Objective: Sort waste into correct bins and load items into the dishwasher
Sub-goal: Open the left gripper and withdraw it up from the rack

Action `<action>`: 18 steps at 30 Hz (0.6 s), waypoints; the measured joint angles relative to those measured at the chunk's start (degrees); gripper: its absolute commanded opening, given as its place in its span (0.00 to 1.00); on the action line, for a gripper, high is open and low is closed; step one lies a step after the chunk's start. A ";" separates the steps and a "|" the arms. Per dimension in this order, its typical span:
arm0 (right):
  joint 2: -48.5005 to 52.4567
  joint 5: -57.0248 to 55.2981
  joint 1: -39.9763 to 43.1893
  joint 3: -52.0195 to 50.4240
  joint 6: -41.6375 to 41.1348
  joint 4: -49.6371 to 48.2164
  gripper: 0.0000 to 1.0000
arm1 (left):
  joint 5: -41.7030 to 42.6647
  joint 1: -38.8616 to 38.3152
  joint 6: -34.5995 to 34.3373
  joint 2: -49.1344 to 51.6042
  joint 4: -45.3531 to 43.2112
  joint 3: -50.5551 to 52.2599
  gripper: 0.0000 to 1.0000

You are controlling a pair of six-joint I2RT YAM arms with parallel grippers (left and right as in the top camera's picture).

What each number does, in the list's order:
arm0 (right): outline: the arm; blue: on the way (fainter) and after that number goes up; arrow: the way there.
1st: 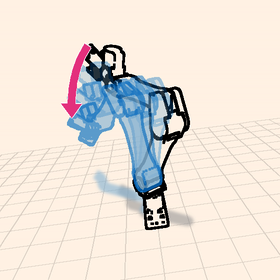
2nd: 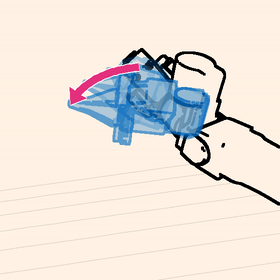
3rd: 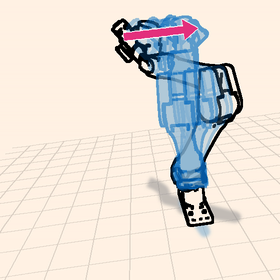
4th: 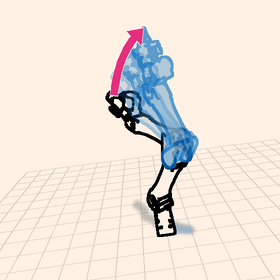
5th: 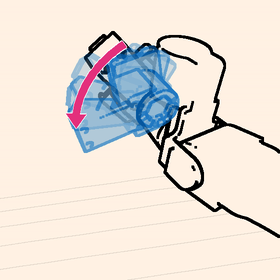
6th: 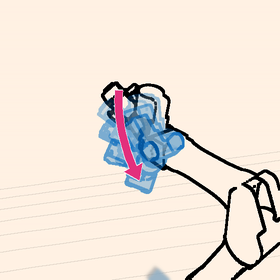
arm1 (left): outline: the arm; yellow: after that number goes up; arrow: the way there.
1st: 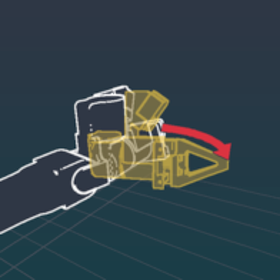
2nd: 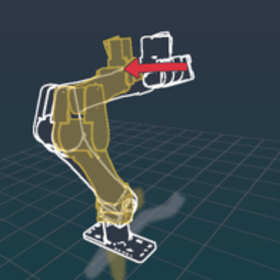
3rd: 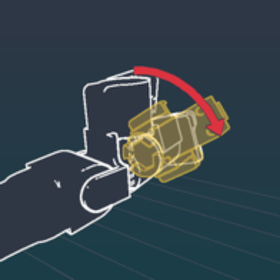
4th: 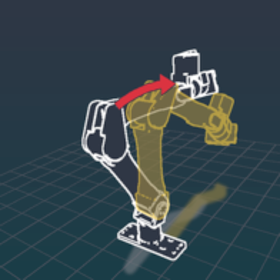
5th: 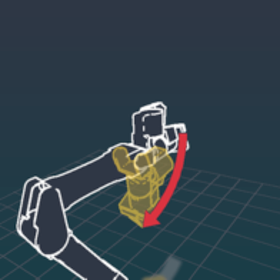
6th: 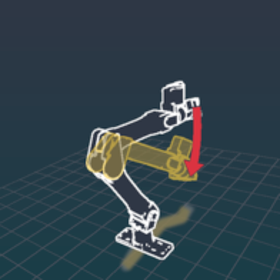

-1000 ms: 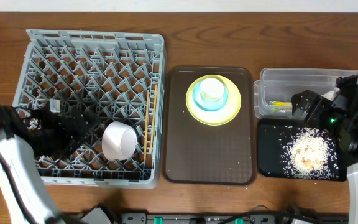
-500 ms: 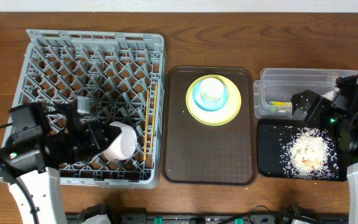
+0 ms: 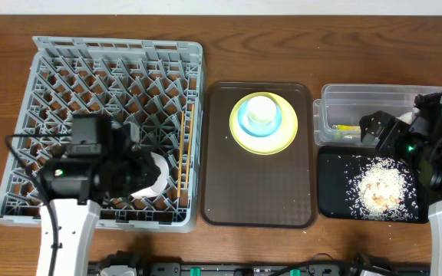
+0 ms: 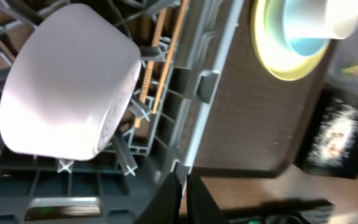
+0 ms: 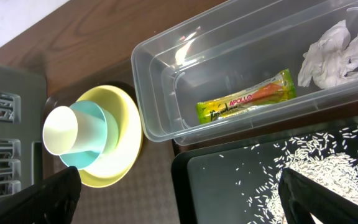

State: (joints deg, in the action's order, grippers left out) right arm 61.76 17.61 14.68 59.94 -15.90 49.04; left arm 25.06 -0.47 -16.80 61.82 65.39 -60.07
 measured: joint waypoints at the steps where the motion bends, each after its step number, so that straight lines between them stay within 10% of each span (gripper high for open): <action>1: 0.00 0.00 -0.02 0.00 0.00 0.00 0.99 | -0.90 -1.20 -0.59 0.44 -0.52 0.02 0.08; 18: 0.00 0.00 0.00 0.00 0.00 -0.02 0.99 | -14.67 -7.58 -6.43 17.31 -3.80 0.11 0.08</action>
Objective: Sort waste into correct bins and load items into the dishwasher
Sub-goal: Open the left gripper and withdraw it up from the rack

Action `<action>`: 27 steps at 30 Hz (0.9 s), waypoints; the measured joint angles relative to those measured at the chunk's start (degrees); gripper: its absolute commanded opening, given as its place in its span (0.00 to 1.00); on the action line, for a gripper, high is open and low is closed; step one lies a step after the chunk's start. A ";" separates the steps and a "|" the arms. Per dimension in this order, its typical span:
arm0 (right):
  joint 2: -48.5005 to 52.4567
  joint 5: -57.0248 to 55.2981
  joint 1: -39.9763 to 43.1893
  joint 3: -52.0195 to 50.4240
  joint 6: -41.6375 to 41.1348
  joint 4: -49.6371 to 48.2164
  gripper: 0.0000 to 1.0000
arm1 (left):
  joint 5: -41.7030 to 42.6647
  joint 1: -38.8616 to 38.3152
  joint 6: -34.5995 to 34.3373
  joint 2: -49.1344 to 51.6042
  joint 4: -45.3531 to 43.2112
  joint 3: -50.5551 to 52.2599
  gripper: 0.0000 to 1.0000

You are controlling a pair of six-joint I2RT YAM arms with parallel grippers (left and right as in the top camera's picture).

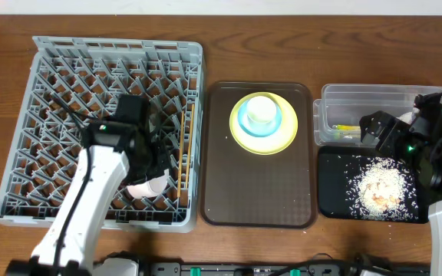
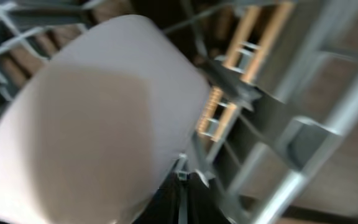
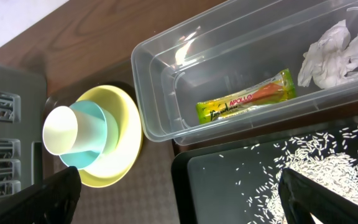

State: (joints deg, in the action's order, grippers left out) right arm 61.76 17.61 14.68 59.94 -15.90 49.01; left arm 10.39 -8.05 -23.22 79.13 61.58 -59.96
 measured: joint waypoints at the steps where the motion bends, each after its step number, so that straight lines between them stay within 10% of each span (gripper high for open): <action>1: 0.00 0.00 0.00 0.00 0.00 0.02 0.99 | -1.42 0.00 -0.48 0.63 0.07 0.00 0.08; 11: 0.00 0.00 -0.02 0.00 0.00 0.02 0.99 | -17.97 -0.02 -8.61 0.52 3.19 -0.44 0.08; 14: 0.00 -0.02 0.00 0.00 0.00 0.02 0.99 | -19.39 -0.02 -9.33 -0.66 3.23 -2.89 0.28; 27: 0.00 0.00 0.00 0.00 0.00 0.00 0.99 | -4.22 -2.43 -4.35 -3.39 3.98 -22.36 0.51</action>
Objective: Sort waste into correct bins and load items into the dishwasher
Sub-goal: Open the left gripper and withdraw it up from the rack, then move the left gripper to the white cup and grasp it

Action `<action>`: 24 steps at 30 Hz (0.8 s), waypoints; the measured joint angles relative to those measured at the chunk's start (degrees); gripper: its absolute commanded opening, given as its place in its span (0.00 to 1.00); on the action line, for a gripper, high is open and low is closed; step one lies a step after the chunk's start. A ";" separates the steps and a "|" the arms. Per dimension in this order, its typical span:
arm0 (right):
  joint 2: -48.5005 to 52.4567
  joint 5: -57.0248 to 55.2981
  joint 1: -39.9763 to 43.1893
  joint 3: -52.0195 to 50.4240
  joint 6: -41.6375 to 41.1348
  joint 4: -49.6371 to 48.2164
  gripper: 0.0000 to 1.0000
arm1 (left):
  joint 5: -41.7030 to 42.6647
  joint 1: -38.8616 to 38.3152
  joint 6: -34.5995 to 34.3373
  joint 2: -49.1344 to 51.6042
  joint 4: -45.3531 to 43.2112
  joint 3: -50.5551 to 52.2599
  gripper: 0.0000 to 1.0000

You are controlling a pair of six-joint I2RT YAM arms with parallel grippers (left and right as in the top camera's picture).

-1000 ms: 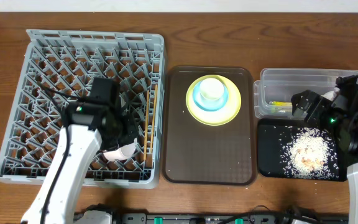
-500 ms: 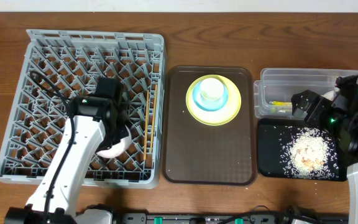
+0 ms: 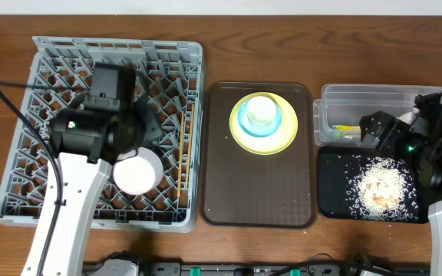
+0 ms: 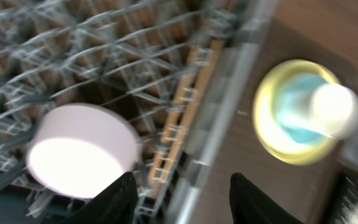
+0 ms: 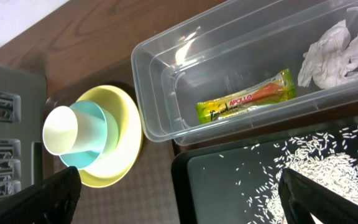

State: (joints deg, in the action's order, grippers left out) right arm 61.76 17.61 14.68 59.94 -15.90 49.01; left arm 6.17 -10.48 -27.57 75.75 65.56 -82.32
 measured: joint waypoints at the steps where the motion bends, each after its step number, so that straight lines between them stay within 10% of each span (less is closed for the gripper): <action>1: 0.00 -0.02 0.00 0.00 0.00 0.02 0.99 | 0.68 -0.83 0.52 0.63 0.52 -1.81 0.51; 11: 0.00 0.00 -0.02 0.00 0.00 0.02 0.99 | 3.15 -13.29 4.92 21.38 11.82 -33.00 0.57; 24: 0.00 0.00 0.00 0.00 0.00 0.02 0.99 | 3.56 -25.00 5.46 41.70 -4.63 -34.86 0.40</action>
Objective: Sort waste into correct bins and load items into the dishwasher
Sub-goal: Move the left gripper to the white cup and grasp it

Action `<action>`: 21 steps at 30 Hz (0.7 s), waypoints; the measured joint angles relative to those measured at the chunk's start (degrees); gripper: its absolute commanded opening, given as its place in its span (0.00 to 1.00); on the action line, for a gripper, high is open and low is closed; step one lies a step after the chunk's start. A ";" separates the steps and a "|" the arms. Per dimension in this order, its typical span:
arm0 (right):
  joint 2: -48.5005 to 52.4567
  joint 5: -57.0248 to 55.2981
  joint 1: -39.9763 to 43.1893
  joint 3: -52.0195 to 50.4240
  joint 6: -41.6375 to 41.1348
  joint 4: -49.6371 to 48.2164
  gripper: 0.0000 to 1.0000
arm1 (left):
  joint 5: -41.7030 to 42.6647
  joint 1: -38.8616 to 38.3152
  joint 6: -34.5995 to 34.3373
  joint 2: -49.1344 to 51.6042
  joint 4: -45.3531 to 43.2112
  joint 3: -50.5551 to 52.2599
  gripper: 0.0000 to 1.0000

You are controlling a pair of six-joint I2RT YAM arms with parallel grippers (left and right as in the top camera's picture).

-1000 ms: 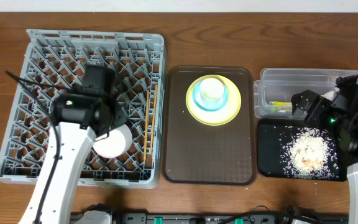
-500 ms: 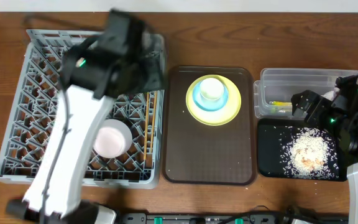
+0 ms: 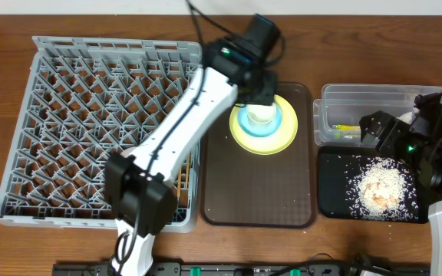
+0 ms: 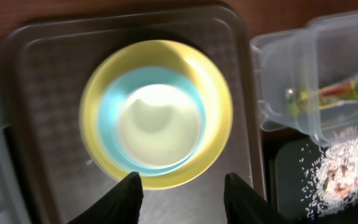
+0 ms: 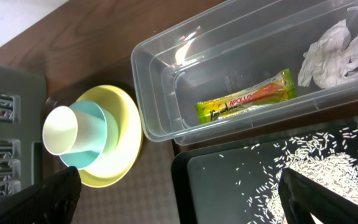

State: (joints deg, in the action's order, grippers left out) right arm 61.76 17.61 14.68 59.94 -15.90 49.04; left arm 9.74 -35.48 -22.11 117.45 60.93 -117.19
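Observation:
My left gripper [image 4: 182,198] is open and hangs right above the stack on the brown tray [image 3: 259,192]: a cream cup [image 4: 159,124] inside a blue cup [image 4: 114,118] on a yellow plate [image 4: 219,112]. In the overhead view the left arm reaches across from the grey dish rack [image 3: 21,153] to that stack [image 3: 261,113]. The white bowl in the rack is hidden under the arm. At the right, my right gripper [image 5: 179,205] stands wide open above the black tray's edge, holding nothing.
A clear bin [image 3: 374,98] at the back right holds a green-orange wrapper [image 5: 247,99] and a crumpled tissue [image 5: 331,53]. The black tray [image 3: 336,192] in front of it carries scattered rice [image 3: 378,188]. Wooden chopsticks [image 3: 181,182] lie along the rack's right side.
My left gripper, still open, has moved from over the rack's right part to above the cup stack on the yellow plate. The right arm has not moved.
My left gripper's fingers were close together beside the upturned white bowl in the rack, then closer against it. Then it was open and higher, with the bowl resting in the rack. Now it is over the stacked cups. The right arm stayed put throughout.

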 measured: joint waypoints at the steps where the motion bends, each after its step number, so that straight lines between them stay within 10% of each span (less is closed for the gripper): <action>1: 0.00 0.00 0.00 0.00 0.00 0.00 0.99 | 0.00 -0.92 0.63 0.63 -0.74 0.00 0.40; 21: 0.00 0.00 0.00 0.00 0.00 0.00 0.99 | -7.15 -5.88 4.00 11.13 -2.89 0.00 0.25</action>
State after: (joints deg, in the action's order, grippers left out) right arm 61.76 17.61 14.68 59.94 -15.90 49.04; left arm 2.59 -41.36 -18.11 128.57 58.04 -117.19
